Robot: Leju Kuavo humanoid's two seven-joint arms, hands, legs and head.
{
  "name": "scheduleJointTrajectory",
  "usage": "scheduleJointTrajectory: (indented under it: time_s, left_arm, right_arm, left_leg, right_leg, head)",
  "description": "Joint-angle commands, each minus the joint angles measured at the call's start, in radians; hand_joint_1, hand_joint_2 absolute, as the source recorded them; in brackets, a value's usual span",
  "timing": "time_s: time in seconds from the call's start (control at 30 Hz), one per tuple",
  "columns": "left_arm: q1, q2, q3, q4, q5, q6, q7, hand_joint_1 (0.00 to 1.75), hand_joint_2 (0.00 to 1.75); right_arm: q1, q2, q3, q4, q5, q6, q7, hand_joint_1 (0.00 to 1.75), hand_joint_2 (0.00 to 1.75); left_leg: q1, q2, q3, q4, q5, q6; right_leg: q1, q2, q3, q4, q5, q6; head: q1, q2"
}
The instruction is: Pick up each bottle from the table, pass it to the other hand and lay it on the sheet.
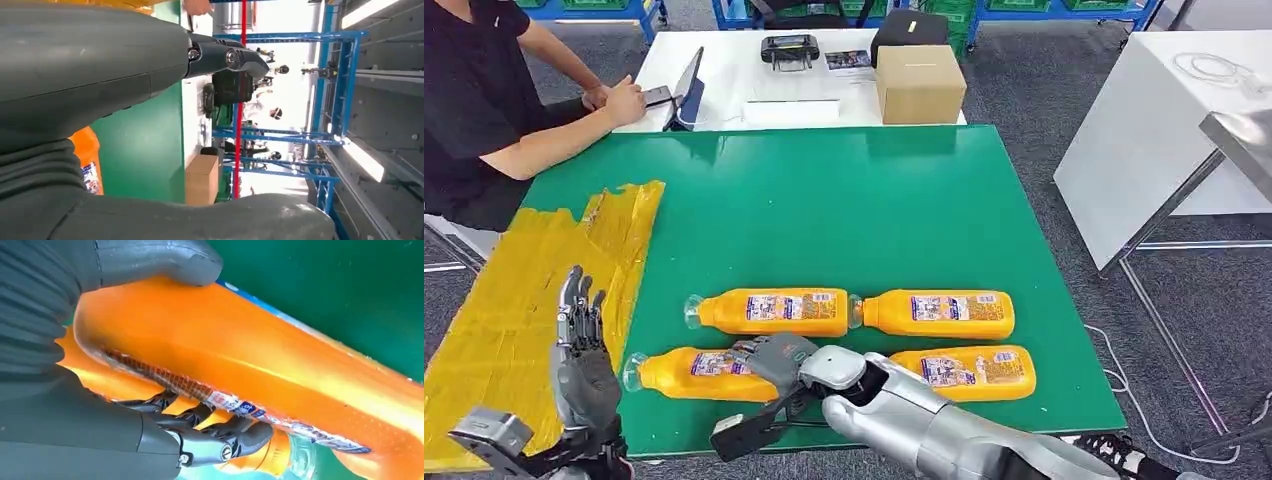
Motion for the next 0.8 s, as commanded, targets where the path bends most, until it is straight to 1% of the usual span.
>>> scheduleJointTrajectory:
  time_s: [0.03,0.27,0.37,0.73,0.8]
  left_arm:
    - [-0.038,0.017,-0.005,0.068,0.010,-0.003,0.006,0.00,0.00]
    - [-0.039,0.019,-0.006,0.067,0.013,-0.005,0.006,0.00,0.00]
    - [-0.042,0.019,-0.007,0.071,0.016,-0.006,0.006,0.00,0.00]
    - [-0.041,0.020,-0.007,0.071,0.016,-0.006,0.006,0.00,0.00]
    - [-0.032,0.018,-0.001,0.063,0.020,-0.003,0.004,0.00,0.00]
  right_arm:
    - [-0.021,-0.020,0.095,0.083,-0.008,0.048,0.001,1.75,1.75]
    - [-0.041,-0.017,0.118,0.079,-0.010,0.062,-0.002,1.75,1.75]
    - [-0.050,-0.016,0.124,0.076,-0.030,0.070,0.001,1.75,1.75]
    - [-0.046,-0.018,0.127,0.076,-0.029,0.069,0.000,1.75,1.75]
    - [-0.020,-0.024,0.103,0.080,-0.058,0.046,0.014,1.75,1.75]
  left_leg:
    - [0.000,-0.001,0.001,-0.001,0.000,0.000]
    - [0.000,-0.002,-0.003,-0.003,0.001,0.000]
    - [0.000,-0.001,-0.002,-0.002,0.000,0.000]
    - [0.000,-0.002,-0.002,-0.003,0.001,0.000]
    - [0.000,-0.002,-0.001,-0.002,0.000,0.000]
  right_leg:
    - [0.000,-0.002,0.001,-0.001,-0.001,-0.001]
    - [0.000,-0.004,-0.002,-0.003,0.000,-0.001]
    - [0.000,-0.002,-0.002,-0.002,0.000,-0.001]
    - [0.000,-0.003,-0.001,-0.003,0.000,-0.001]
    - [0.000,-0.002,-0.001,-0.002,-0.001,-0.001]
  head:
    - [0.000,0.000]
    - [0.000,0.000]
    - [0.000,0.000]
    - [0.000,0.000]
    - [0.000,0.000]
